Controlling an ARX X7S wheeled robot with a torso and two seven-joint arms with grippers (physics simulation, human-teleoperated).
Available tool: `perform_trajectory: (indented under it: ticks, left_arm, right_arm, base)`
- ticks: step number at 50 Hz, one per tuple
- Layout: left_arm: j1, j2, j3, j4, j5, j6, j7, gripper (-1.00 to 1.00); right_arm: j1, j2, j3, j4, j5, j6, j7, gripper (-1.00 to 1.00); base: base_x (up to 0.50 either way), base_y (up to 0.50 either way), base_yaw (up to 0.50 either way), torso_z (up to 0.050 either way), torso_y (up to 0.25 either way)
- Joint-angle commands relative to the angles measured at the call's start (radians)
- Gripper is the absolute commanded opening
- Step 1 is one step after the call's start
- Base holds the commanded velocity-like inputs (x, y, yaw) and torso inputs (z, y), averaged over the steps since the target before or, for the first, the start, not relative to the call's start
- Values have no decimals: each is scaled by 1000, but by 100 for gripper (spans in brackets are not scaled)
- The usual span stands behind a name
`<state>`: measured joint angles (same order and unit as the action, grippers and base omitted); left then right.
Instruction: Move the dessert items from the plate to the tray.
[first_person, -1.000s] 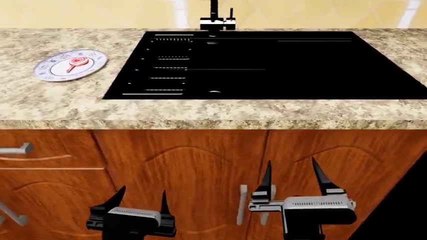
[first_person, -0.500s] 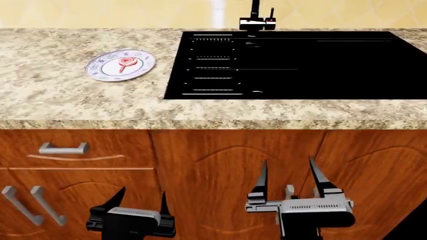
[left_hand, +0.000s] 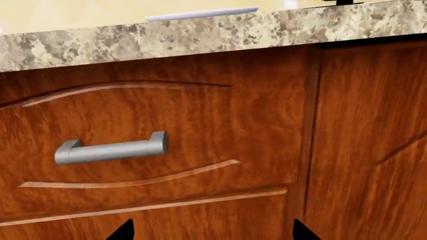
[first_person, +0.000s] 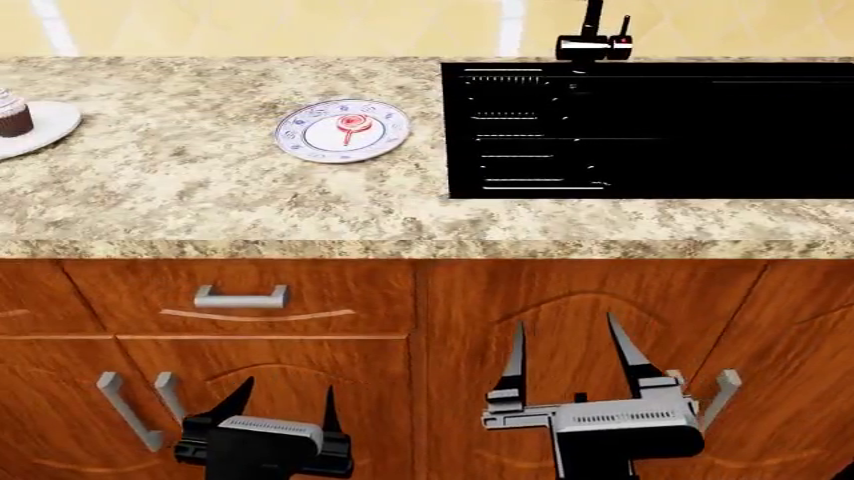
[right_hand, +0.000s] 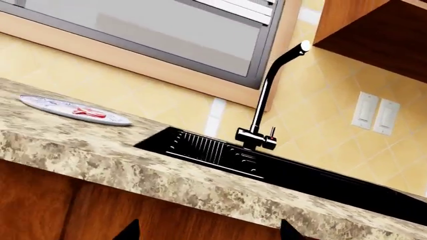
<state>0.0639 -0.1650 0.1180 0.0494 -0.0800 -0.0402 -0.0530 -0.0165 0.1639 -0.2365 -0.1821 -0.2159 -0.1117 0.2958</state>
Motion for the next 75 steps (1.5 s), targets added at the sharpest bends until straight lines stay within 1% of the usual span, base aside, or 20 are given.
perform_trajectory:
  ticks: [1,24,35,38,41,43,46,50,52,55,57,59,62,63,66,67,69,70,73,75]
  left_arm:
    - [-1,-7,10,-4,-6,-2,-4,100]
    - [-4,-22,26,-5,-13,17,-13,100]
    - [7,-38,23,47,-6,17,-53,100]
    - [14,-52,25,108,-1,-14,-61,100]
    - [11,-86,20,253,-20,-120,-47,100]
    - [-25,-131,9,415,-47,-280,-29,100]
    - [-121,-195,-8,608,-85,-516,-7,100]
    - [-310,-261,-38,798,-154,-816,23,100]
    - [-414,-281,-52,844,-192,-943,39,100]
    - [-607,-284,-116,908,-277,-1176,70,100]
    - [-734,-246,-211,889,-343,-1333,100,100]
    - [-834,-234,-271,834,-383,-1446,132,100]
    - [-920,-251,-293,766,-420,-1527,145,100]
    - [-939,-270,-295,736,-453,-1529,123,100]
    - [-989,-337,-319,661,-647,-1529,-14,100]
    - [-1002,-357,-323,641,-707,-1529,-56,100]
    - [-1021,-389,-321,606,-793,-1527,-112,100]
    - [-1027,-397,-321,592,-821,-1527,-131,100]
    - [-1044,-414,-307,540,-889,-1523,-186,100]
    - [-1048,-424,-267,522,-882,-1492,-172,100]
  right_arm:
    - [0,9,-17,-8,11,2,2,100]
    - [-2,22,-47,-30,25,3,11,100]
    - [-9,32,-57,-83,13,20,14,100]
    - [-12,36,-61,-123,5,45,7,100]
    - [-4,45,-43,-246,32,134,-34,100]
    - [33,62,-15,-401,90,261,-99,100]
    - [134,76,32,-587,178,478,-179,100]
    - [367,96,77,-765,275,811,-270,100]
    - [509,90,117,-790,349,1001,-319,100]
    - [756,68,192,-745,450,1376,-377,100]
    - [880,82,191,-669,454,1515,-376,100]
    - [981,85,208,-581,465,1605,-392,100]
    - [1055,113,184,-498,473,1649,-407,100]
    - [1070,119,176,-482,481,1657,-416,100]
    - [1117,123,177,-431,545,1682,-414,100]
    - [1137,130,188,-402,616,1682,-376,100]
    - [1193,163,221,-308,877,1682,-199,100]
    - [1213,163,241,-278,952,1681,-127,100]
    - [1218,163,208,-266,978,1672,-122,100]
    - [1211,174,170,-214,982,1670,-123,100]
  base:
    - [0,500,0,0,0]
    - [0,500,0,0,0]
    - [0,500,0,48,0]
    - [0,500,0,50,0]
    - [-1,500,0,50,0]
    - [253,498,0,50,0]
    - [496,359,0,50,0]
    - [500,213,0,50,0]
    - [500,92,0,50,0]
    - [333,8,0,50,0]
    - [0,0,0,50,1]
    - [0,0,0,50,1]
    - [0,0,0,50,6]
    - [0,0,0,50,8]
    - [0,0,0,50,10]
    - [0,0,0,50,8]
    - [0,0,0,50,12]
    - [0,0,0,50,12]
    - [0,0,0,50,12]
    - [0,0,0,50,12]
